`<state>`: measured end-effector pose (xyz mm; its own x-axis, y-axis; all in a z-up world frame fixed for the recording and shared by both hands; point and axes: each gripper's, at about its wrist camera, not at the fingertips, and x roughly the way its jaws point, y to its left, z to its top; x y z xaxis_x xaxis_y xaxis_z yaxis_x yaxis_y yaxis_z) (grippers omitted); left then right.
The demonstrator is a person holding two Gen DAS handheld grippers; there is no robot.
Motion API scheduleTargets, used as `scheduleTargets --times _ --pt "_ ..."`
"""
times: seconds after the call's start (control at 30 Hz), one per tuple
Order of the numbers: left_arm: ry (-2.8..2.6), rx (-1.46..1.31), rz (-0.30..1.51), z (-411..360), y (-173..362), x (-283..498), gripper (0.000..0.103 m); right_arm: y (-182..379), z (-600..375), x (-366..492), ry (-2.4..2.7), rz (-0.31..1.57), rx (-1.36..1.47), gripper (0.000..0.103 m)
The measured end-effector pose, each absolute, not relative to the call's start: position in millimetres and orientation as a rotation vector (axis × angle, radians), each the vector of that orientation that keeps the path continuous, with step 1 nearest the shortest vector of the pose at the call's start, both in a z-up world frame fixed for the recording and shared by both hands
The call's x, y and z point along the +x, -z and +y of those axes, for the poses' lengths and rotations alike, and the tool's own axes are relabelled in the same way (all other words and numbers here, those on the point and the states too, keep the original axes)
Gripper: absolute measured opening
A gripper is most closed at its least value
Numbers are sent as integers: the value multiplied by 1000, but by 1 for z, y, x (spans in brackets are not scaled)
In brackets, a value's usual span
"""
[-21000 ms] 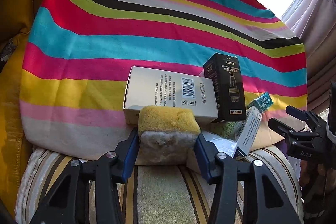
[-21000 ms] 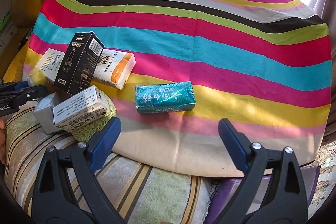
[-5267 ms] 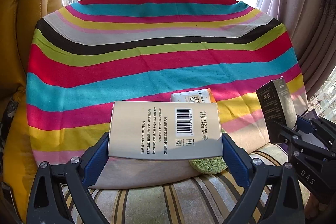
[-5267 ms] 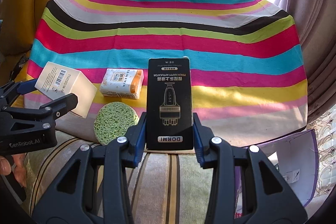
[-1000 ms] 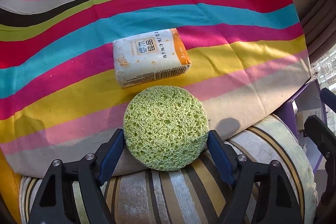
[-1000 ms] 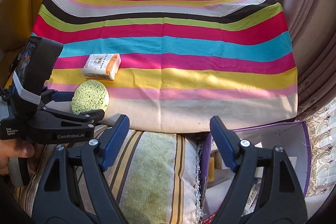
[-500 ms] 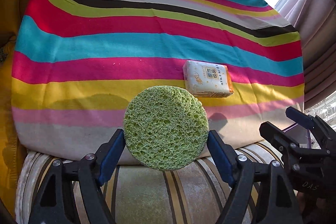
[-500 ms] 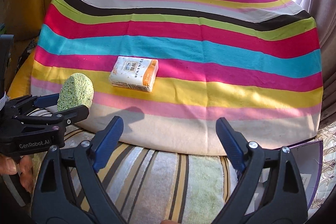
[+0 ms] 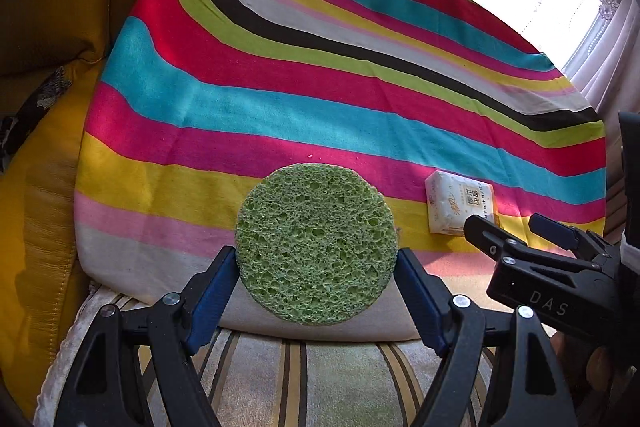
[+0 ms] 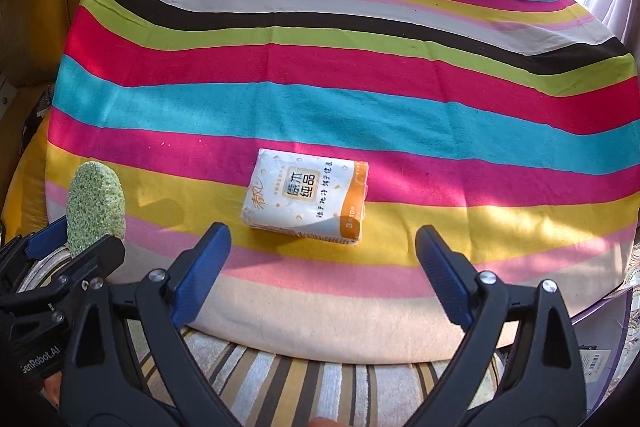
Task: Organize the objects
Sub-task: 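Grasp the green round sponge with the left tool while the right grasps the white tissue pack, then carry the sponge and tissue pack over the purple-rimmed box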
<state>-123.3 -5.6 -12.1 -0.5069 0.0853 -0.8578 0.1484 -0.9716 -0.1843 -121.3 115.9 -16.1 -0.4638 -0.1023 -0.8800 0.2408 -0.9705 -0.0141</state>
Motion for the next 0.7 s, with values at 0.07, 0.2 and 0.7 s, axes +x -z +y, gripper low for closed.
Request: scheduleTargets --times 0.07,0.2,0.7 --pt "2662 1540 373 -8 15 -125 79 20 110 -127 2519 222 1501 95" --pt "2658 1542 378 -10 17 -125 79 29 102 -137 2521 242 1526 95" --pt "2674 1519 326 -3 16 -123 79 44 101 -150 2540 284 1587 77"
